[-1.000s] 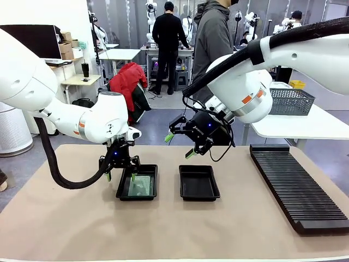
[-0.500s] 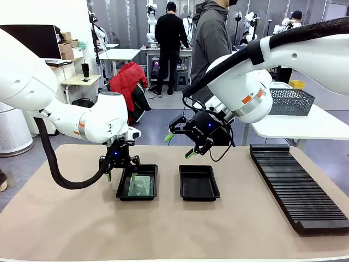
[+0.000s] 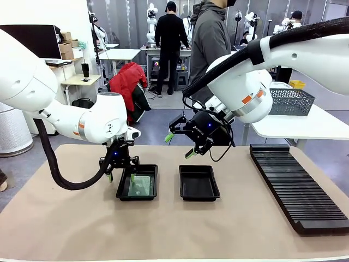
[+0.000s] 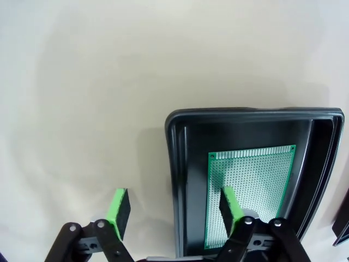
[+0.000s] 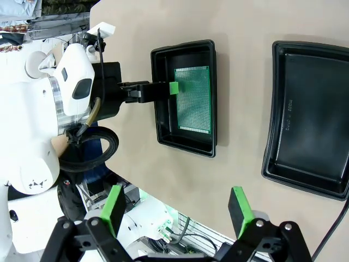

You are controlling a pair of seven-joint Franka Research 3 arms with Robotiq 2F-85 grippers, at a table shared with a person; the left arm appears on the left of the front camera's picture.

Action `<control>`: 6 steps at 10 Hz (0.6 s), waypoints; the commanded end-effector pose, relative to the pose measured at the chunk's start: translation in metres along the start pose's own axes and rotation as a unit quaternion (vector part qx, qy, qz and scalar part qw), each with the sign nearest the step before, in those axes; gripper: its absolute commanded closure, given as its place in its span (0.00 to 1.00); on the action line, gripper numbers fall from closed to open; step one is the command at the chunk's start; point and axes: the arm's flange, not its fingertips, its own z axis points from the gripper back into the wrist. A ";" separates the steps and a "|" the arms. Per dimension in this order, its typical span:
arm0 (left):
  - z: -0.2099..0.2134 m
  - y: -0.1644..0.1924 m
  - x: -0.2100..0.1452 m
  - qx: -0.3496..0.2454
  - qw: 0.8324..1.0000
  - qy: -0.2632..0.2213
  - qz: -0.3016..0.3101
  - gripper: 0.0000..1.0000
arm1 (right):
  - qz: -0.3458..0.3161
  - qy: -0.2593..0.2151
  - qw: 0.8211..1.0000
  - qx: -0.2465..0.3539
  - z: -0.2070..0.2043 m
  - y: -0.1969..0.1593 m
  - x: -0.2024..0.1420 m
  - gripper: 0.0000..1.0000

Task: Inspect and transfer BCBs to ESD trays.
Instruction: Pick up the ESD tray and place it on the left side of the table.

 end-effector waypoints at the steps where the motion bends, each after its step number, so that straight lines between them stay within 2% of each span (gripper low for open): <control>1: -0.004 0.008 -0.001 -0.017 1.000 -0.009 -0.004 0.21 | 0.000 0.000 1.000 -0.003 0.000 0.001 0.000 0.00; 6: 0.001 0.011 -0.002 -0.026 1.000 -0.014 -0.007 0.45 | 0.000 0.000 1.000 -0.003 0.000 0.001 0.000 0.00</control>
